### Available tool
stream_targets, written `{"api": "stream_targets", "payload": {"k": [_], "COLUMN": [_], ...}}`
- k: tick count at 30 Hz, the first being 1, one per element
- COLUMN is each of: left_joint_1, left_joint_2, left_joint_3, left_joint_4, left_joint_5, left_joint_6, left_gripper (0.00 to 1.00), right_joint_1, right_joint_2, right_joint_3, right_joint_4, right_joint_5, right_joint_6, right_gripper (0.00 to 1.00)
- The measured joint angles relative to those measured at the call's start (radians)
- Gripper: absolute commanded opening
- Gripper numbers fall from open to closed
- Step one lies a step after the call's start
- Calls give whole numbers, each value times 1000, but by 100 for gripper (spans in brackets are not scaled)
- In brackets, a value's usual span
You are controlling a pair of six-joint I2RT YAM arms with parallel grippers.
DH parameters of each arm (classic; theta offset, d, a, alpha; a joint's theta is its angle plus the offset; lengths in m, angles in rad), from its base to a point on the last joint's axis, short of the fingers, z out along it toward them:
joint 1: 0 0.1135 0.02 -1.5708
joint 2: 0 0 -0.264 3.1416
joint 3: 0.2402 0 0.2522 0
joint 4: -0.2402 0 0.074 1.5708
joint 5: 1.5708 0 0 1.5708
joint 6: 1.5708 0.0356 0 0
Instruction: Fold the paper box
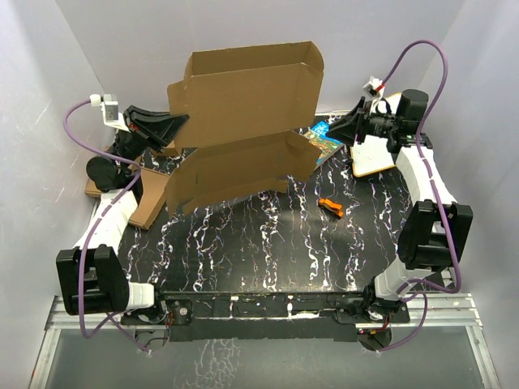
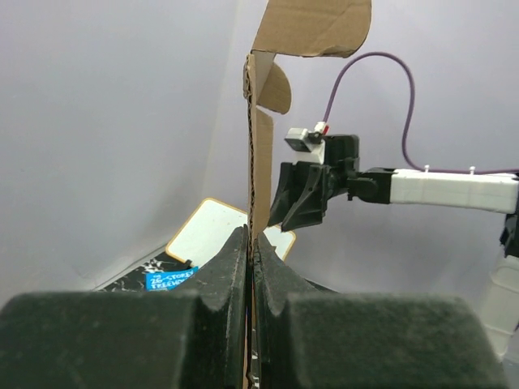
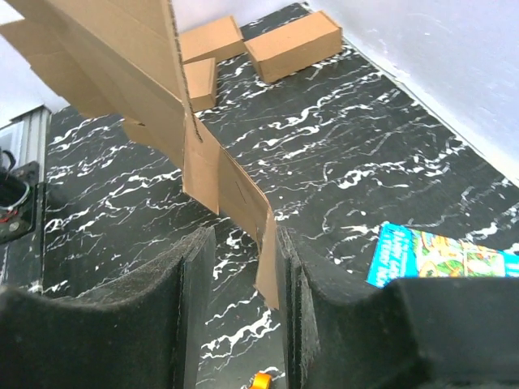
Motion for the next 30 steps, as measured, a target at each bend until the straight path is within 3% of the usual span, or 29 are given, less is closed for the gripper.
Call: {"api": "stream_targets", "payload": {"k": [7,21,30], "left_joint_1": [0,7,16], "left_joint_2": [22,15,14], "left_joint_3": [32,54,56], "left_joint_4": [63,17,15], "left_joint_5": [18,-12,-36], "left_joint_6": [-87,-101,-145], "left_gripper": [0,0,0], "right_joint_1": [50,49,49], "right_joint_2": [-8,-82,-89], "right_joint_3": [-60,-63,-96], "right_joint_4": [44,-16,-58], "right_joint_5": [-27,-50,-50], "right_joint_6": [-57,-209,-260], "right_gripper": [41,48,58]}}
